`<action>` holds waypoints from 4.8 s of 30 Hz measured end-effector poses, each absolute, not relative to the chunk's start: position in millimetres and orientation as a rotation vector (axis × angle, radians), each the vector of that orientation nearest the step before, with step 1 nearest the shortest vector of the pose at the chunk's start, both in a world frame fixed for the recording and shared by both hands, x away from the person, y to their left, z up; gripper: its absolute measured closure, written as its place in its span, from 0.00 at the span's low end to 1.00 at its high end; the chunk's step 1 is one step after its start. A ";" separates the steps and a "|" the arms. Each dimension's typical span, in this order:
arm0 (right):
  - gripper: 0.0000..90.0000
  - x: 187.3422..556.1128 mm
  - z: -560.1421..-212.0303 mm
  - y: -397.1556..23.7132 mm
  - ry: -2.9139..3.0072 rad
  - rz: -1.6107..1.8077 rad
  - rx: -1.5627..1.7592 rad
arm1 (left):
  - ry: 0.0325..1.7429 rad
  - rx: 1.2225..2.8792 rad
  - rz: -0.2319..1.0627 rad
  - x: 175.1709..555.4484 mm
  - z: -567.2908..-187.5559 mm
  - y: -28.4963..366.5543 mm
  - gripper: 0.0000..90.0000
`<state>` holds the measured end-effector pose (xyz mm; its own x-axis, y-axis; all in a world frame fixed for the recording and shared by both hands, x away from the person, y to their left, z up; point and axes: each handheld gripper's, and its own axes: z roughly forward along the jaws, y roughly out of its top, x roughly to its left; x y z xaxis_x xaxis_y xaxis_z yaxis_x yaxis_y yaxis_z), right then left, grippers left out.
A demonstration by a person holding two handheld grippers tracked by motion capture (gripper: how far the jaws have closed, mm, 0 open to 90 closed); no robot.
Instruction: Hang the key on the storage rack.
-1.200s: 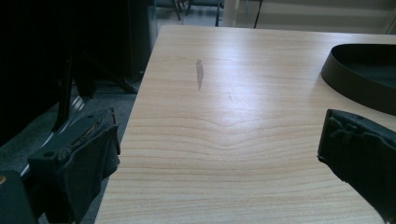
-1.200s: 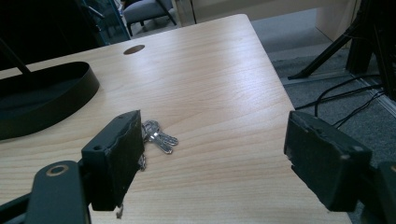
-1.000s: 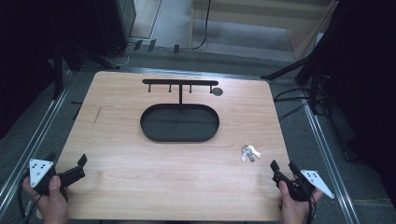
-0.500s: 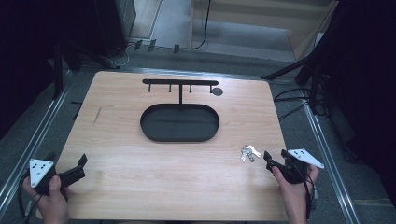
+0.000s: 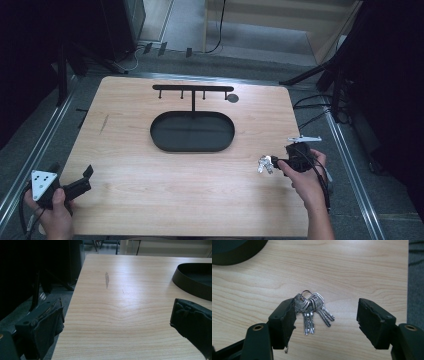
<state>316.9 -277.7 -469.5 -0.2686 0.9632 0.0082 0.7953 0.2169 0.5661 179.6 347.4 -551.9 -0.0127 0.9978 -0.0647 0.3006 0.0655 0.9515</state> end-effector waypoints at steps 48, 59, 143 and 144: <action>0.93 364.2 -498.6 -246.7 2.518 0.264 1.854 | 1.465 1.377 0.983 179.8 -551.9 349.1 0.00; 0.94 372.0 -452.8 -231.0 2.500 0.278 1.780 | 1.470 1.370 0.977 180.1 -551.9 349.4 0.00; 0.93 426.2 -320.7 -86.7 2.401 0.360 1.500 | 1.467 1.348 0.952 179.6 -552.1 352.2 0.00; 0.93 426.3 -320.7 -87.1 2.401 0.364 1.495 | 1.467 1.348 0.953 179.6 -552.1 352.2 0.00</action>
